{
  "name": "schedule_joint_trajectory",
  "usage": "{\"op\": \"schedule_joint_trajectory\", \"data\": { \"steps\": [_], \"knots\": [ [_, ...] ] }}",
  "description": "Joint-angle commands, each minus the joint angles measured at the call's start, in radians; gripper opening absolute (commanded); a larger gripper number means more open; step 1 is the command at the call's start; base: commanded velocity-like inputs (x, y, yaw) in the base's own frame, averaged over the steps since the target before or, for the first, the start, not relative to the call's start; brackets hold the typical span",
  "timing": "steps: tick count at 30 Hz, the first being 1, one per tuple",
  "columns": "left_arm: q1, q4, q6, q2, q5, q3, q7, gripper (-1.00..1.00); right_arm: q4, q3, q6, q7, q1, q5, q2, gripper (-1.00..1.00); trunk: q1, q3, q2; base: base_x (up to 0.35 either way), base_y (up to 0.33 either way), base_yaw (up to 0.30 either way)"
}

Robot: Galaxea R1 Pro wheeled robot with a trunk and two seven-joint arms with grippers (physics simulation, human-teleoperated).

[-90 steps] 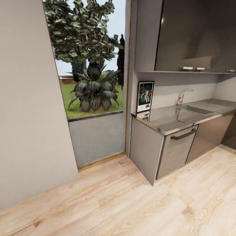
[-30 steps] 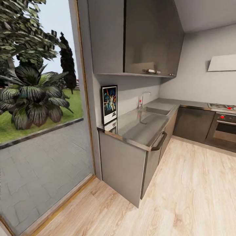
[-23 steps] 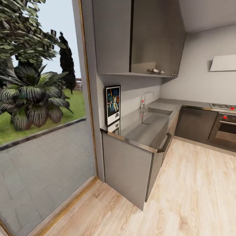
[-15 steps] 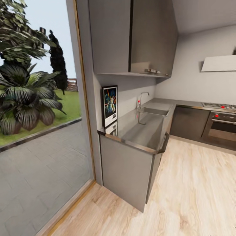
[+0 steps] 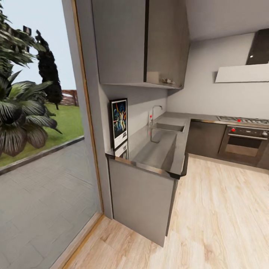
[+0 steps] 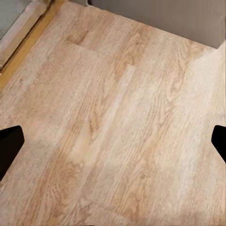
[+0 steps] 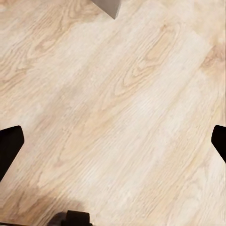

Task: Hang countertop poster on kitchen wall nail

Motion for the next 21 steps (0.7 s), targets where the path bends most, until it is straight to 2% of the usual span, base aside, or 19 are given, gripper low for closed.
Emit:
{"op": "schedule_joint_trajectory", "data": {
  "steps": [1,3,4,5,6,7,8,10,11,15,18,19,20,21],
  "knots": [
    [0.000,-0.009,-0.024,0.000,-0.009,0.002,-0.001,1.00,0.000,0.002,-0.016,-0.008,-0.001,0.006,-0.004,1.00,0.000,-0.001,0.000,0.005,0.006,-0.004],
    [0.000,-0.033,-0.066,-0.001,-0.009,0.001,-0.002,1.00,0.000,0.001,-0.051,-0.009,-0.001,0.004,-0.013,1.00,0.000,-0.001,0.000,0.004,0.005,-0.003],
    [0.000,-0.072,-0.097,-0.001,-0.009,0.001,-0.003,1.00,-0.001,0.001,-0.092,-0.010,-0.001,0.001,-0.022,1.00,0.000,-0.001,0.000,0.002,0.003,-0.002],
    [0.000,-0.251,-0.132,-0.003,-0.010,-0.005,-0.006,1.00,-0.001,0.000,-0.197,-0.011,-0.001,-0.028,-0.040,1.00,0.000,-0.001,0.000,0.000,0.000,0.000],
    [0.000,-0.304,-0.119,-0.005,-0.012,-0.022,-0.007,1.00,-0.002,-0.001,-0.214,-0.012,-0.001,-0.049,-0.043,1.00,0.000,-0.001,0.000,0.000,0.000,0.000],
    [0.000,-0.354,-0.079,-0.007,-0.012,-0.057,-0.007,1.00,-0.002,-0.001,-0.225,-0.012,-0.001,-0.073,-0.046,1.00,0.000,-0.001,0.000,0.000,0.000,0.000],
    [0.000,-0.586,0.134,-0.014,-0.008,-0.140,0.000,1.00,-0.011,-0.003,-0.242,-0.014,-0.001,-0.123,-0.065,1.00,0.000,-0.001,0.000,0.000,0.000,0.000],
    [0.000,-0.672,0.187,-0.014,-0.007,-0.146,-0.002,1.00,-0.016,-0.003,-0.243,-0.015,-0.001,-0.128,-0.074,1.00,0.000,-0.001,0.000,0.000,0.000,0.000],
    [0.000,-0.753,0.238,-0.013,-0.007,-0.152,-0.003,1.00,-0.020,-0.003,-0.244,-0.015,-0.001,-0.131,-0.084,1.00,0.000,-0.001,0.000,0.000,0.000,0.000],
    [0.000,-0.916,0.328,-0.016,0.002,-0.163,-0.013,1.00,-0.024,-0.003,-0.245,-0.015,-0.001,-0.136,-0.114,1.00,0.000,-0.001,0.000,0.000,0.000,0.000],
    [-0.002,-0.988,0.360,-0.031,0.037,-0.166,-0.029,1.00,-0.026,-0.004,-0.246,-0.014,-0.001,-0.141,-0.129,1.00,0.000,-0.001,0.000,0.000,0.000,0.000],
    [-0.008,-1.025,0.384,-0.039,0.067,-0.167,-0.042,1.00,-0.026,-0.004,-0.247,-0.014,-0.001,-0.146,-0.137,1.00,0.000,-0.001,0.000,0.000,0.000,0.000],
    [-0.015,-1.040,0.400,-0.042,0.080,-0.168,-0.047,1.00,-0.026,-0.004,-0.250,-0.014,-0.001,-0.149,-0.139,1.00,0.000,-0.001,0.000,0.000,0.000,0.000],
    [-0.044,-1.063,0.434,-0.047,0.100,-0.169,-0.056,1.00,-0.026,-0.004,-0.262,-0.014,-0.001,-0.155,-0.143,1.00,0.000,-0.001,0.000,0.000,0.000,0.000]
  ]
}}
